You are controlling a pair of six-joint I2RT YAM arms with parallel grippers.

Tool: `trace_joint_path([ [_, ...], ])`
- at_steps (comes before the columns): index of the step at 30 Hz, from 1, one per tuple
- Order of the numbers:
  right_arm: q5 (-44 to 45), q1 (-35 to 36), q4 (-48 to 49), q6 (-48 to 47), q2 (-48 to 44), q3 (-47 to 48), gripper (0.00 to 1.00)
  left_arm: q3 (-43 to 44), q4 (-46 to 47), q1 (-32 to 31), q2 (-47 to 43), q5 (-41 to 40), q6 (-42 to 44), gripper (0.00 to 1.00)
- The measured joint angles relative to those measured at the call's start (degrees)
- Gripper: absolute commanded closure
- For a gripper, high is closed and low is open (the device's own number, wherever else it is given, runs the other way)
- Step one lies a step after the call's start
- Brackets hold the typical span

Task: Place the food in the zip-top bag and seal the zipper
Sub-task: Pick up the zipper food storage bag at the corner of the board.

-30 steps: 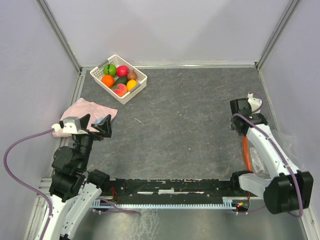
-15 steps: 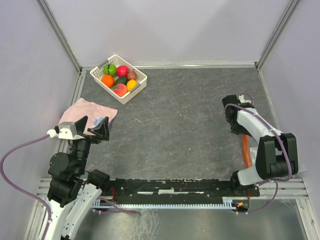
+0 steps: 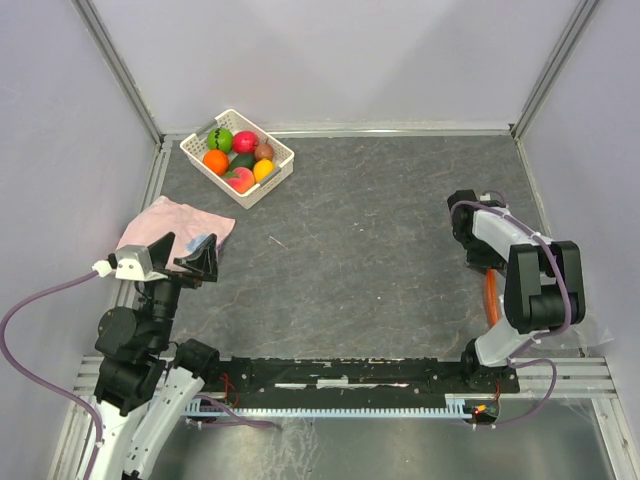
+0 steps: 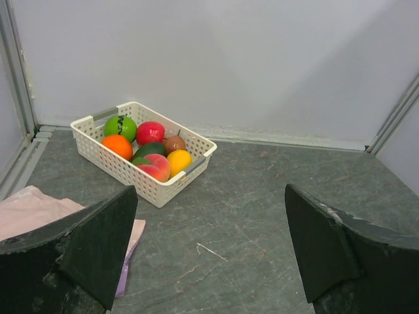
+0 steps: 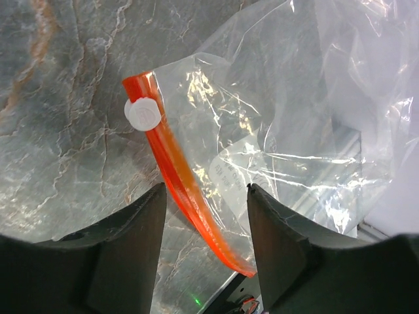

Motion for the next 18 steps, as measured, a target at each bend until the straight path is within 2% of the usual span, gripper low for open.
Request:
trace_joint_path([
  [6,1.0,-0.4,0.4,-0.4,3.0,0.1,0.46,-0.1,0.0,0.0,-0.5,0.0,0.0,0.0],
  [12,1.2,-0.4,0.6,-0.8,3.1,0.6,0.66,-0.1,0.0,0.0,-1.4,0.0,0.0,0.0],
  [18,1.1,-0.4,0.8,-1.0,2.9,0.6,0.95,-0.1,-0.1,0.0,-1.7,0.3,0.0,0.01],
])
